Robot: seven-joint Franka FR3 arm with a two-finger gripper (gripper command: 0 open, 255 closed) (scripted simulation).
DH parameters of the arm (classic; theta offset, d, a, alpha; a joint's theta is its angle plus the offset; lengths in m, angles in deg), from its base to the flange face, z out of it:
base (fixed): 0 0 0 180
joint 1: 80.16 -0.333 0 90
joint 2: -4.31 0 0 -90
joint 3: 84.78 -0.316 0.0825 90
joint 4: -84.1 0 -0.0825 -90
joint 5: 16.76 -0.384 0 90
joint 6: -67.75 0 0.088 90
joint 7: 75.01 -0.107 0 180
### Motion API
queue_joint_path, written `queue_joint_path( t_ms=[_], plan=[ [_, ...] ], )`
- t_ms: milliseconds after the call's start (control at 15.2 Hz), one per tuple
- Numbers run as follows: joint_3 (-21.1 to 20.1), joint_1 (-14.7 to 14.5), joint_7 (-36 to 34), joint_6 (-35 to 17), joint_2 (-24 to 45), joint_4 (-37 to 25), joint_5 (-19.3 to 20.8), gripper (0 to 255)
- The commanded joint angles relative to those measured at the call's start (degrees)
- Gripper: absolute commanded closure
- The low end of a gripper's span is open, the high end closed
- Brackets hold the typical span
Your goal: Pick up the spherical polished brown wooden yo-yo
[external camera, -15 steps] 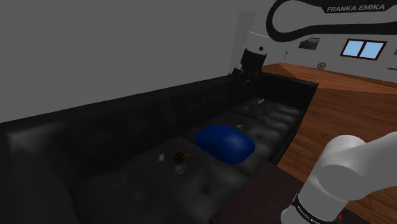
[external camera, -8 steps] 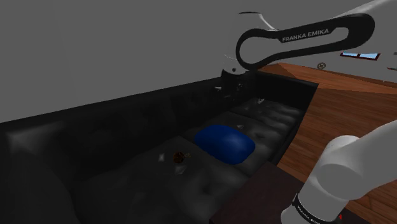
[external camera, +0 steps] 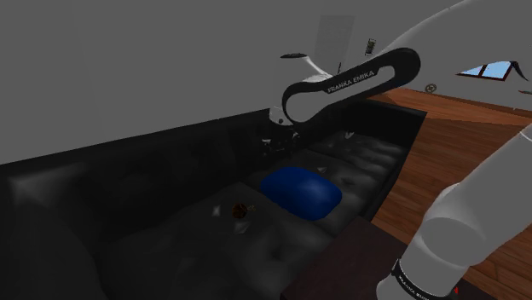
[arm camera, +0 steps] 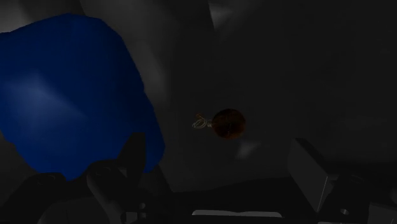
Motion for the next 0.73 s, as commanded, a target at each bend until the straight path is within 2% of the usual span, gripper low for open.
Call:
queue_joint_path(
  t_ms=[0, 330, 660],
  plan=[
    [-1.29, 0.75, -3.53, -2.7, 4.74, -1.14, 2.23, 0],
    [-2.96, 1.62, -12.95, -6.84, 16.82, -6.02, 9.53, 0],
    [-1.79, 0.21, -21.86, -8.71, 29.07, -12.86, 17.1, 0]
  ],
)
